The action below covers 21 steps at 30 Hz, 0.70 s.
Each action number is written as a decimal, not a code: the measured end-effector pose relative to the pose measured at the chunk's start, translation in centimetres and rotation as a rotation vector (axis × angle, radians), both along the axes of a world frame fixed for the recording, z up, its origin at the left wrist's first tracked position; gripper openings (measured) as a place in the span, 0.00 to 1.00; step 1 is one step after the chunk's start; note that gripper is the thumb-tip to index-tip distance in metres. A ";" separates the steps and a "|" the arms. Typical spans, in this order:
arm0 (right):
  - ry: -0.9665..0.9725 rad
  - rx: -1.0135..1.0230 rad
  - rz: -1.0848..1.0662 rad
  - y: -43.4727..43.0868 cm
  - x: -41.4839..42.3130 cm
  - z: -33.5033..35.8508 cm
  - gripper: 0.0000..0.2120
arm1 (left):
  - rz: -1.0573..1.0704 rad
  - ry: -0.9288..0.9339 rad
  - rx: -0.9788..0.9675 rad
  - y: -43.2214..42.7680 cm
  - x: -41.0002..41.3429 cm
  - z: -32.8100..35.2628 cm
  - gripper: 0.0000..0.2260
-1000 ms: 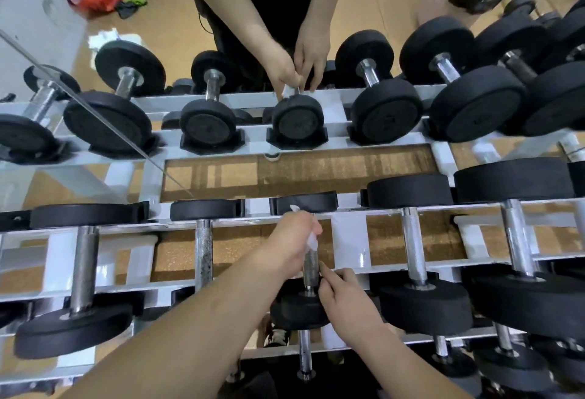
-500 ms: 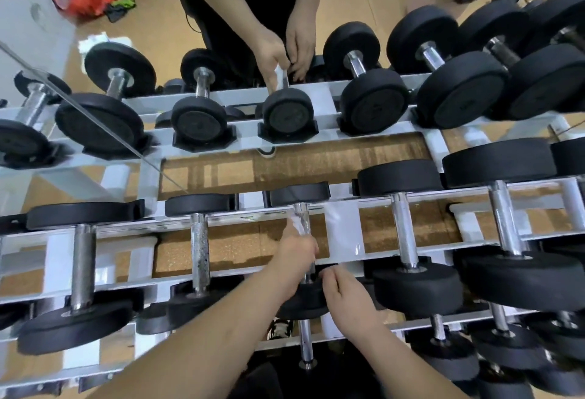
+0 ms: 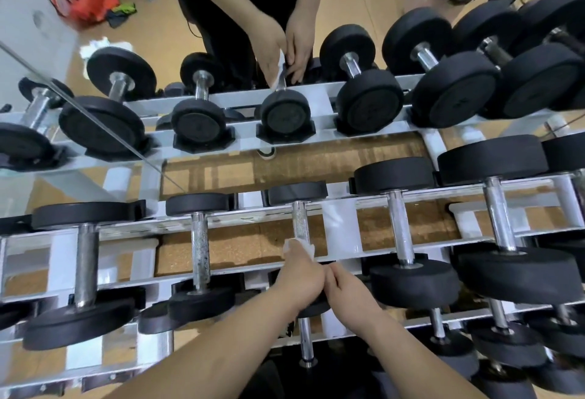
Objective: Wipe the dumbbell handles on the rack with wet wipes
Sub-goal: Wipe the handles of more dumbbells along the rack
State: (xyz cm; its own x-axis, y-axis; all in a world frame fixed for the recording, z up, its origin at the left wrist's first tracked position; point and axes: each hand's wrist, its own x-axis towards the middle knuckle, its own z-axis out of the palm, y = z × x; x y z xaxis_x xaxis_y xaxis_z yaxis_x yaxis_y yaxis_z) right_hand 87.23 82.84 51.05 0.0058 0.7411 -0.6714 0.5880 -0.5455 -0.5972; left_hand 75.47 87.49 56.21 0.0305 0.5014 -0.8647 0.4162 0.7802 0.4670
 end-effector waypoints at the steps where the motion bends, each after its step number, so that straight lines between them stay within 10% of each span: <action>1: 0.001 -0.002 0.004 -0.1 0.0 0.0 0.16 | -0.020 0.009 -0.007 -0.1 -0.1 -0.1 0.34; 7: 0.000 -0.024 0.000 0.1 -0.2 0.5 0.18 | 0.275 -0.083 0.111 7.3 -0.8 -0.4 0.21; 11: -0.007 -0.030 -0.002 0.0 -0.1 0.4 0.17 | 0.225 -0.099 -0.048 2.6 -1.2 -0.6 0.31; 21: -0.034 -0.041 0.045 0.5 -0.2 0.6 0.17 | 0.593 -0.292 -0.042 7.6 -2.9 -3.2 0.06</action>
